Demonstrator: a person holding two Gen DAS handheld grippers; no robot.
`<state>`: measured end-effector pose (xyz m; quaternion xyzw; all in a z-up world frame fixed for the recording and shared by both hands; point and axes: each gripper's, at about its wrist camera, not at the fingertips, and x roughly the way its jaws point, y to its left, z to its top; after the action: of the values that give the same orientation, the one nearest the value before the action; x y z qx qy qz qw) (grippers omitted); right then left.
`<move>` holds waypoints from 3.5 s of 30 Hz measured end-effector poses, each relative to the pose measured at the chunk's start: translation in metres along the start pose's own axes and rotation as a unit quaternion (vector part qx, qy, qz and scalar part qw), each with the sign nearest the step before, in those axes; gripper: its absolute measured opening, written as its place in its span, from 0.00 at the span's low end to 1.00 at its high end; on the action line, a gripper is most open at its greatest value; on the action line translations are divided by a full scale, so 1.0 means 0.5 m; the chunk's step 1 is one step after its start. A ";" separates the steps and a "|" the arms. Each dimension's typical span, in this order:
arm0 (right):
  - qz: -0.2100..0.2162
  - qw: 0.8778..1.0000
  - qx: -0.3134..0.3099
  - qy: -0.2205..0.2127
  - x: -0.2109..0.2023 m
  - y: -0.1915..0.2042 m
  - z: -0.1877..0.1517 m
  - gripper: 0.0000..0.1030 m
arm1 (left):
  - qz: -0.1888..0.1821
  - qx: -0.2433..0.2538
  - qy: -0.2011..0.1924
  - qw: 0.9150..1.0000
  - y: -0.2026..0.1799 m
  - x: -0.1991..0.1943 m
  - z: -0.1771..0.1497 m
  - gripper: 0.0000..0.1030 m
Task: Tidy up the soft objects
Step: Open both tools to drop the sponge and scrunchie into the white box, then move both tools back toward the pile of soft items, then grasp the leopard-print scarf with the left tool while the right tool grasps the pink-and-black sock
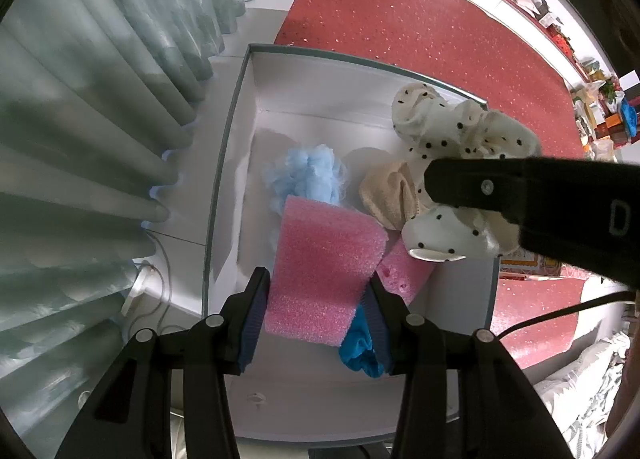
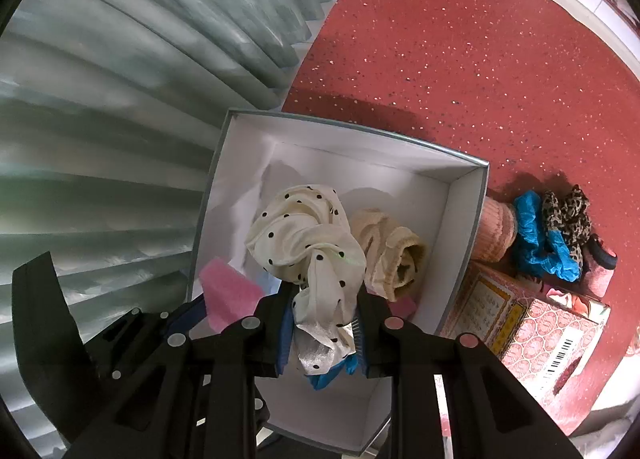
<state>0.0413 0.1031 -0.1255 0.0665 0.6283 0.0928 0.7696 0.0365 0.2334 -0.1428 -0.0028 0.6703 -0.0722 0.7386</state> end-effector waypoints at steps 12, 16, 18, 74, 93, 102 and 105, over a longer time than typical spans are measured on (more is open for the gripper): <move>0.005 1.000 -0.014 -0.001 0.003 0.009 -0.001 0.54 | -0.005 -0.003 -0.004 1.000 0.002 -0.006 0.000 0.79; 0.004 1.000 -0.016 -0.012 -0.009 0.010 -0.007 0.55 | -0.006 -0.006 0.008 1.000 0.006 0.000 0.000 0.81; 0.008 1.000 -0.014 -0.013 -0.013 0.010 -0.009 0.56 | -0.005 -0.008 0.008 1.000 0.008 0.000 -0.002 0.82; 0.104 0.949 0.296 -0.008 0.039 -0.709 -0.097 0.76 | 0.027 0.216 0.097 0.971 -0.592 0.078 0.324 1.00; 0.152 0.914 0.373 -0.044 -0.019 -0.858 -0.247 0.24 | 0.137 0.332 0.176 0.916 -0.717 0.309 0.282 1.00; 0.177 0.904 0.383 -0.067 -0.067 -0.871 -0.289 0.25 | 0.148 0.360 0.207 0.898 -0.738 0.356 0.247 0.64; 0.178 0.903 0.384 -0.073 -0.076 -0.868 -0.300 0.25 | 0.131 0.358 0.220 0.898 -0.744 0.360 0.243 0.37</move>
<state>-0.0876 -0.3303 -0.2144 0.4741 0.5353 -0.0251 0.6986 0.1350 -0.1658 -0.2710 0.3657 0.7386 -0.2086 0.5265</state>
